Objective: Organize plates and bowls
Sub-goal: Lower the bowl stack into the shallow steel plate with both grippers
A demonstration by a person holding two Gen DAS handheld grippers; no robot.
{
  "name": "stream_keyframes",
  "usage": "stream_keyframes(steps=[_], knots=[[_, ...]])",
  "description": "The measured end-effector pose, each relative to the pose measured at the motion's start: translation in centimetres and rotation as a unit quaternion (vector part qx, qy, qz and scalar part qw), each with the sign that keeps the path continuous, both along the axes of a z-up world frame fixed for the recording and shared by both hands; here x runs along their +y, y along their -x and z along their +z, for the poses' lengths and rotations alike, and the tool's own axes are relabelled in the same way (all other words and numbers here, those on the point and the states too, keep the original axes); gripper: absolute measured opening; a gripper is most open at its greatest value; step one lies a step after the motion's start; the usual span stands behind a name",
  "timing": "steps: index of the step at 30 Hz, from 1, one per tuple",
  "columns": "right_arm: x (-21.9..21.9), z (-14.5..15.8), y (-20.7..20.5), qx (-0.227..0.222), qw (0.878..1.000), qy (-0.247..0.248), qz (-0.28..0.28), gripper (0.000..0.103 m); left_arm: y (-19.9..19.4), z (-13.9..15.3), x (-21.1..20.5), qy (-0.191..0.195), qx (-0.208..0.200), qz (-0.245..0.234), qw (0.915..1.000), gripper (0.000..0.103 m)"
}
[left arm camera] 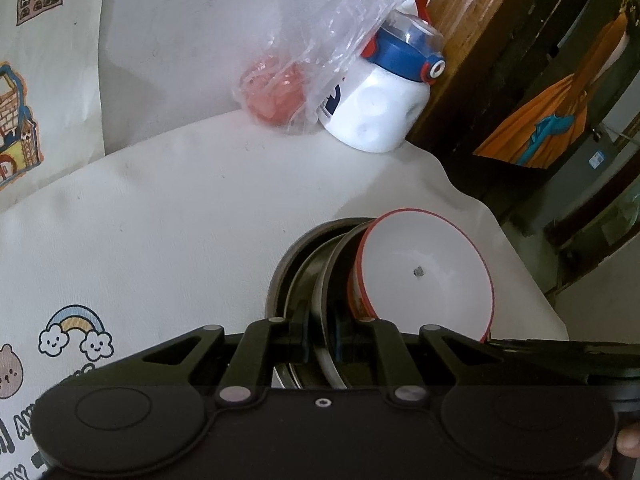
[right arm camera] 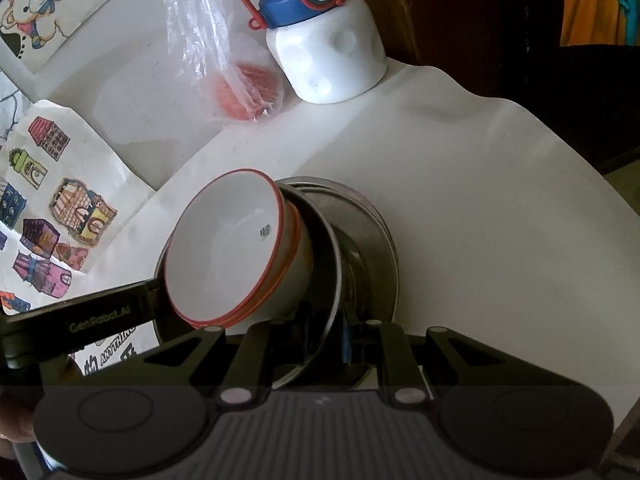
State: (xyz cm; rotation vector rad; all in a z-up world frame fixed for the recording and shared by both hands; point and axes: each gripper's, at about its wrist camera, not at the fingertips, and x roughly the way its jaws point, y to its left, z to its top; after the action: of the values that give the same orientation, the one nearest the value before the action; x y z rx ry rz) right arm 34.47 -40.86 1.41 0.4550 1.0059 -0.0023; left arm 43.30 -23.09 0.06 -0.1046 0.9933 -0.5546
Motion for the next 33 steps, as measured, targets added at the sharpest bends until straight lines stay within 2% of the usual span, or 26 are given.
stream_keyframes(steps=[20,28,33], knots=[[0.6,-0.3,-2.0,-0.003,1.0,-0.001,0.006,0.018,-1.2,0.2,1.0,0.013,-0.016,0.015,0.9997,0.014],[0.9,-0.5,-2.2,-0.002,1.0,-0.001,0.01,0.018,-1.5,0.2,1.3,0.016,-0.01,0.016,0.9997,0.013],[0.9,-0.1,-1.9,-0.003,1.0,0.008,0.006,0.018,-1.7,-0.2,1.3,0.026,0.009,0.019,0.9994,0.013]])
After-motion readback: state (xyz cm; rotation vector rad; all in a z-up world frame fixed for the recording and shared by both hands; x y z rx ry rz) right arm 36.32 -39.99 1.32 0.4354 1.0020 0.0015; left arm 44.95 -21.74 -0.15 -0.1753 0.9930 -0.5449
